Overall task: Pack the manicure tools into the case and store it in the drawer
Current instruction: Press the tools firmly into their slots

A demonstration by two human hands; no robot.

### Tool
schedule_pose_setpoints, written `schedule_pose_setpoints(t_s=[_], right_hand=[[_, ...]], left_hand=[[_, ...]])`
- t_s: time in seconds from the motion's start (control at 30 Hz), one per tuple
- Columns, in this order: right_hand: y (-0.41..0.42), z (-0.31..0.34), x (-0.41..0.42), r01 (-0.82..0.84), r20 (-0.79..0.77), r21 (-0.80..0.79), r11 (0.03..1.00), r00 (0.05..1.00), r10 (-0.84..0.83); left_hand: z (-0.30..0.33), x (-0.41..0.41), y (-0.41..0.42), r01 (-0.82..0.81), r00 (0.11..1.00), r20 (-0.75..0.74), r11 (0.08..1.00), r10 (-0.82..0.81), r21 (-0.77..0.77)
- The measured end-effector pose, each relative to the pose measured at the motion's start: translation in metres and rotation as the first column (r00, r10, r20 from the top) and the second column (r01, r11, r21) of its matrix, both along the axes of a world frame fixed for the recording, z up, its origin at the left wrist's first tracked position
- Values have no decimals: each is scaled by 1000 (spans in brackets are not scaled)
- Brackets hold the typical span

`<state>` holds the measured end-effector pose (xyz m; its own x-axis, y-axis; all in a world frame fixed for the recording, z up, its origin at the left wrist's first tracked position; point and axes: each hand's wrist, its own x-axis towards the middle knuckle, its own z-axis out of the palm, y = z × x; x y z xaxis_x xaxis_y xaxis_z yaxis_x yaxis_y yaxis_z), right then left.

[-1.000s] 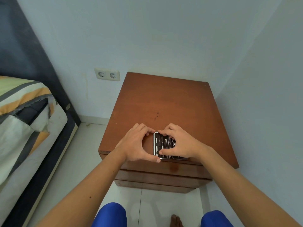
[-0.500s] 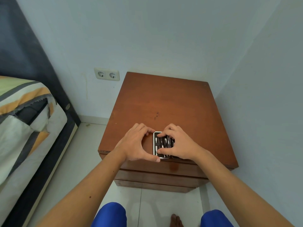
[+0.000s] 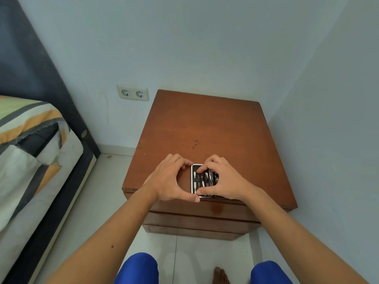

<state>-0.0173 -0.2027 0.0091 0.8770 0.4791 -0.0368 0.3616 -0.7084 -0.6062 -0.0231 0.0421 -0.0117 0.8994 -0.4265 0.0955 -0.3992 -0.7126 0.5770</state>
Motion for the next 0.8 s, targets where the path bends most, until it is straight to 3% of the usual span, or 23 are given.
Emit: schedule_pose_setpoints(t_s=[0.17,0.37,0.53,0.8], right_hand=[[-12,2,-9,152,42,190,970,986,-162],[-51,-6,-20,340,69,138,930,934,-351],[-61,-13,-20,348,-17,30,937,938,-347],[-61,-10,-15,321,-37,47,946,947,-320]], left_hand=[[0,0,0,-2,1000,6,1000,2,0],[-1,0,1,-4,1000,-4,1000,4,-1],[-1,0,0,-5,1000,-7,1000,5,1],[-2,0,0,-8,1000,-8,1000,8,-1]])
